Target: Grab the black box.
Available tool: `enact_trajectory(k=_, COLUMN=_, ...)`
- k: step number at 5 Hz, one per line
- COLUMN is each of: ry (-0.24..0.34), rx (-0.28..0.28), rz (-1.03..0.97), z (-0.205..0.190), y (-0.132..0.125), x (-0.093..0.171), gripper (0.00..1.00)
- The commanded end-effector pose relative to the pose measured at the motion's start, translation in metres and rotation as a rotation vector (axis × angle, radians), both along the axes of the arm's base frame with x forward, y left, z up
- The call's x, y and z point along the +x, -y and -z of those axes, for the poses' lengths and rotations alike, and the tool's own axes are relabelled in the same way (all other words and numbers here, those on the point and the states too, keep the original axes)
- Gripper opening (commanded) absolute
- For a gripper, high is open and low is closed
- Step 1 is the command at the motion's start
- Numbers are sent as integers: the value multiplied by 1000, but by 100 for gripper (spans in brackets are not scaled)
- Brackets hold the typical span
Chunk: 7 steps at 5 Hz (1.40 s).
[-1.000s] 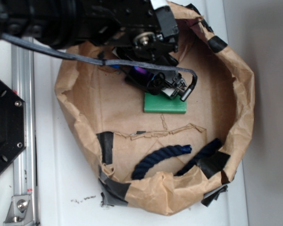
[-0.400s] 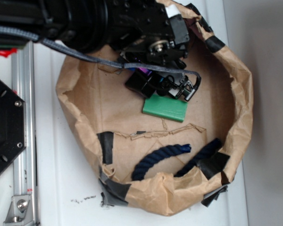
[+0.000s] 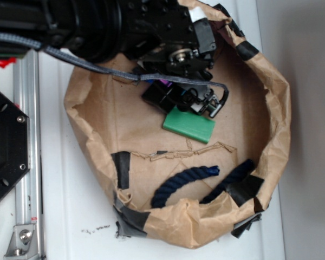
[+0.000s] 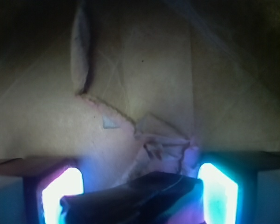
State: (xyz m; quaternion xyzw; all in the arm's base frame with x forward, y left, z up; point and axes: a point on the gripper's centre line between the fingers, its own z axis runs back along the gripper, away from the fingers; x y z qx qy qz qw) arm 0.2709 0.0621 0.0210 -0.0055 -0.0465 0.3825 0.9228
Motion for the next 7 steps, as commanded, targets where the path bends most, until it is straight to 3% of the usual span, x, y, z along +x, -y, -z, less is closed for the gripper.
enact_trajectory(k=1, ry=136, rx=-11, rz=161, z=-67, y=-9, x=-3, gripper=0)
enact_trajectory(k=2, ry=172, rx=-112, rz=331, z=-107, y=-15, x=-1, gripper=0)
enact_trajectory(k=3, ry=139, rx=-100, rz=582, z=-155, y=-3, x=-3, gripper=0)
enact_trajectory(k=4, ry=123, rx=-44, rz=707, z=-161, y=11, x=-4, gripper=0)
enact_trajectory(k=6, ry=38, rx=-63, rz=811, z=-140, y=40, x=-3, gripper=0)
enact_trajectory(k=7, ry=21, rx=-34, rz=800, z=-130, y=48, x=-2, gripper=0)
